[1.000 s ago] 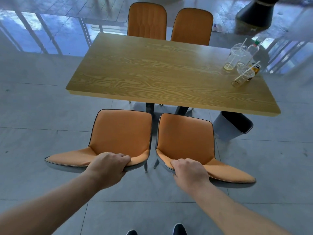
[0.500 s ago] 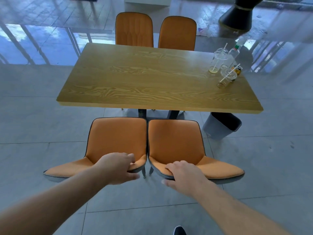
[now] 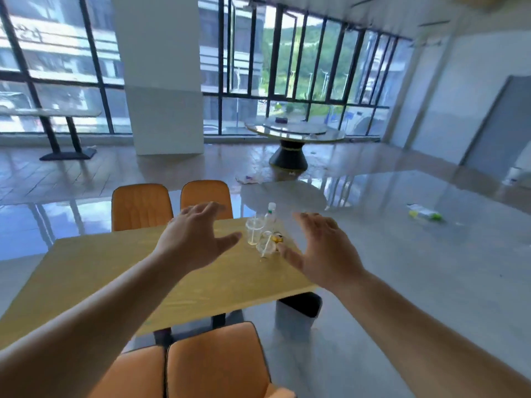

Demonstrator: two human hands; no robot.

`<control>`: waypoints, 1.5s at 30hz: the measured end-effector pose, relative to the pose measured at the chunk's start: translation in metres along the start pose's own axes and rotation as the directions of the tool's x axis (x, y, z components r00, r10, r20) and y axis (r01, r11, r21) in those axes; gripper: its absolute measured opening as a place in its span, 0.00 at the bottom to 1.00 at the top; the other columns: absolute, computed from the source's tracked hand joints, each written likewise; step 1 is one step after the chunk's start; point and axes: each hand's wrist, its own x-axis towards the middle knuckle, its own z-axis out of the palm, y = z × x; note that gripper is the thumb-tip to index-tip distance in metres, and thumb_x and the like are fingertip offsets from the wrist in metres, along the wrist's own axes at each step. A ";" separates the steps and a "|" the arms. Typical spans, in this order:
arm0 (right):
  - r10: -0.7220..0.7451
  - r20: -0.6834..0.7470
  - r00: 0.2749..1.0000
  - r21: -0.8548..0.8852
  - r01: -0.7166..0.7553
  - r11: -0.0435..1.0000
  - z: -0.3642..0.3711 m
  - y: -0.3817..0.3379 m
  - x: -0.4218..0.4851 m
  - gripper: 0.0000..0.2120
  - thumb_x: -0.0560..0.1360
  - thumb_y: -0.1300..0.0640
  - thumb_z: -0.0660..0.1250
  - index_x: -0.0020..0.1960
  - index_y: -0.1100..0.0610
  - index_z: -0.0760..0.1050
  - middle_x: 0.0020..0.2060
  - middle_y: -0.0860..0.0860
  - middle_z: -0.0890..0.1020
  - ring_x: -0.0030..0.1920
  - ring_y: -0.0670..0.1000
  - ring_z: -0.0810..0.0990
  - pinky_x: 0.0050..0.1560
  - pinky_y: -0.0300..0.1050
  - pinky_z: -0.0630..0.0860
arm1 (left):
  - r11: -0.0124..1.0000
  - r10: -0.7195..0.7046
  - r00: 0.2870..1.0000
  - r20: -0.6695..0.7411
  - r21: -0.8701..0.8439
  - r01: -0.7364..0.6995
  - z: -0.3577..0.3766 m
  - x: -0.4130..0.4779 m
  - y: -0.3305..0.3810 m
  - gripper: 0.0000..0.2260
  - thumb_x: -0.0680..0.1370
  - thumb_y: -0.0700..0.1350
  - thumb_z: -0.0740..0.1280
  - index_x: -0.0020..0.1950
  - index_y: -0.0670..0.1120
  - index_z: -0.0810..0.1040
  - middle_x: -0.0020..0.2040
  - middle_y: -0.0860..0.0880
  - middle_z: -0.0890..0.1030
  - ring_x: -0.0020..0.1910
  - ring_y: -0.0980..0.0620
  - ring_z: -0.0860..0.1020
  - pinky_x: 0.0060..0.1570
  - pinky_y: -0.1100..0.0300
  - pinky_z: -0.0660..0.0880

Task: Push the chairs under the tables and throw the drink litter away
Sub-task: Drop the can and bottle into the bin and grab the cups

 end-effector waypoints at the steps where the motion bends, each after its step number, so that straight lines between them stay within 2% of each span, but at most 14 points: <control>1: -0.007 -0.036 0.999 -0.019 0.006 1.000 -0.027 0.017 0.007 0.38 0.75 0.28 0.59 0.75 0.52 0.66 0.69 0.54 0.76 0.68 0.59 0.72 0.64 0.58 0.73 | 1.000 0.025 0.999 -0.036 -0.006 -0.025 -0.012 0.017 0.026 0.36 0.71 0.75 0.63 0.73 0.58 0.68 0.73 0.53 0.74 0.70 0.45 0.71 0.60 0.46 0.73; 6: -0.044 -0.177 0.983 -0.101 0.026 0.995 -0.158 0.102 0.026 0.40 0.74 0.28 0.58 0.78 0.50 0.64 0.72 0.51 0.73 0.71 0.56 0.69 0.68 0.57 0.69 | 0.982 0.188 0.960 -0.208 0.008 -0.191 -0.063 0.080 0.162 0.37 0.70 0.77 0.59 0.72 0.58 0.70 0.72 0.52 0.75 0.69 0.45 0.72 0.64 0.45 0.73; 10: -0.044 -0.277 0.960 -0.077 0.023 0.997 -0.233 0.162 0.023 0.36 0.74 0.27 0.61 0.75 0.46 0.66 0.67 0.49 0.77 0.65 0.55 0.73 0.61 0.56 0.75 | 0.951 0.296 0.894 -0.337 0.014 -0.309 -0.081 0.108 0.260 0.35 0.70 0.80 0.56 0.67 0.60 0.72 0.67 0.53 0.79 0.66 0.46 0.74 0.62 0.45 0.73; 13: -0.049 -0.315 0.948 -0.090 0.022 0.996 -0.261 0.200 0.020 0.32 0.75 0.29 0.64 0.71 0.47 0.70 0.58 0.50 0.81 0.60 0.55 0.75 0.54 0.54 0.76 | 0.945 0.302 0.882 -0.361 -0.004 -0.326 -0.081 0.127 0.314 0.33 0.71 0.76 0.58 0.67 0.58 0.75 0.66 0.52 0.80 0.66 0.46 0.74 0.64 0.45 0.72; 16: -0.053 -0.310 0.949 -0.129 0.013 0.992 -0.273 0.233 0.024 0.29 0.75 0.31 0.66 0.68 0.49 0.74 0.56 0.49 0.81 0.60 0.55 0.75 0.56 0.53 0.75 | 0.946 0.274 0.895 -0.353 -0.070 -0.317 -0.066 0.146 0.357 0.31 0.71 0.75 0.60 0.64 0.56 0.77 0.63 0.52 0.81 0.63 0.46 0.76 0.61 0.45 0.74; 19: -0.053 -0.296 0.954 -0.138 0.013 0.990 -0.274 0.270 0.030 0.30 0.75 0.32 0.67 0.69 0.49 0.75 0.60 0.50 0.81 0.62 0.56 0.75 0.59 0.54 0.75 | 0.943 0.291 0.912 -0.289 -0.074 -0.324 -0.033 0.163 0.389 0.28 0.72 0.72 0.64 0.65 0.56 0.77 0.63 0.52 0.81 0.62 0.46 0.76 0.59 0.49 0.74; 24: 0.004 -0.218 0.976 -0.151 -0.038 0.988 -0.254 0.350 0.050 0.38 0.72 0.28 0.63 0.75 0.46 0.68 0.67 0.49 0.78 0.66 0.55 0.73 0.61 0.55 0.75 | 0.933 0.342 0.905 -0.253 -0.027 -0.360 0.034 0.205 0.414 0.32 0.71 0.73 0.65 0.70 0.57 0.72 0.67 0.53 0.78 0.65 0.48 0.75 0.60 0.51 0.72; 27: 0.015 -0.133 0.991 -0.180 -0.039 0.983 -0.228 0.399 0.077 0.39 0.71 0.24 0.60 0.75 0.43 0.64 0.66 0.46 0.77 0.66 0.53 0.72 0.59 0.53 0.75 | 0.932 0.336 0.911 -0.238 -0.057 -0.358 0.079 0.245 0.421 0.31 0.69 0.75 0.64 0.66 0.59 0.72 0.64 0.57 0.79 0.60 0.50 0.77 0.53 0.54 0.73; 30: -0.013 -0.068 0.998 -0.204 -0.001 0.979 -0.201 0.446 0.114 0.36 0.70 0.24 0.59 0.72 0.43 0.69 0.63 0.45 0.78 0.64 0.52 0.72 0.59 0.51 0.74 | 0.942 0.309 0.921 -0.238 -0.056 -0.330 0.128 0.298 0.428 0.29 0.69 0.76 0.62 0.64 0.61 0.72 0.60 0.58 0.80 0.56 0.51 0.78 0.49 0.53 0.75; 34: -0.008 0.000 1.000 -0.171 0.008 0.985 -0.172 0.504 0.170 0.38 0.72 0.24 0.58 0.73 0.45 0.69 0.67 0.45 0.76 0.68 0.51 0.69 0.66 0.50 0.70 | 0.970 0.205 0.961 -0.185 -0.095 -0.225 0.190 0.375 0.444 0.31 0.70 0.77 0.61 0.66 0.61 0.73 0.63 0.57 0.81 0.60 0.50 0.77 0.54 0.49 0.77; 37: -0.047 0.023 0.999 -0.178 0.050 0.983 -0.161 0.552 0.201 0.37 0.73 0.25 0.58 0.74 0.46 0.69 0.67 0.45 0.75 0.68 0.50 0.69 0.66 0.49 0.68 | 0.980 0.159 0.980 -0.118 -0.105 -0.172 0.231 0.425 0.466 0.33 0.68 0.77 0.61 0.68 0.61 0.73 0.65 0.57 0.80 0.62 0.50 0.76 0.56 0.48 0.76; 40: -0.056 0.019 0.998 -0.175 0.058 0.983 -0.158 0.612 0.224 0.37 0.73 0.25 0.56 0.74 0.46 0.69 0.67 0.45 0.76 0.67 0.50 0.69 0.66 0.50 0.68 | 0.979 0.187 0.980 -0.070 -0.070 -0.192 0.264 0.468 0.496 0.34 0.68 0.77 0.61 0.69 0.60 0.73 0.66 0.56 0.79 0.64 0.49 0.75 0.58 0.48 0.76; 45: -0.088 0.030 0.996 -0.151 0.092 0.984 -0.139 0.722 0.262 0.38 0.72 0.26 0.57 0.74 0.47 0.69 0.65 0.48 0.79 0.65 0.53 0.74 0.62 0.55 0.74 | 0.961 0.274 0.960 -0.053 0.060 -0.271 0.313 0.525 0.546 0.33 0.70 0.75 0.63 0.69 0.59 0.74 0.66 0.54 0.80 0.64 0.48 0.75 0.59 0.49 0.75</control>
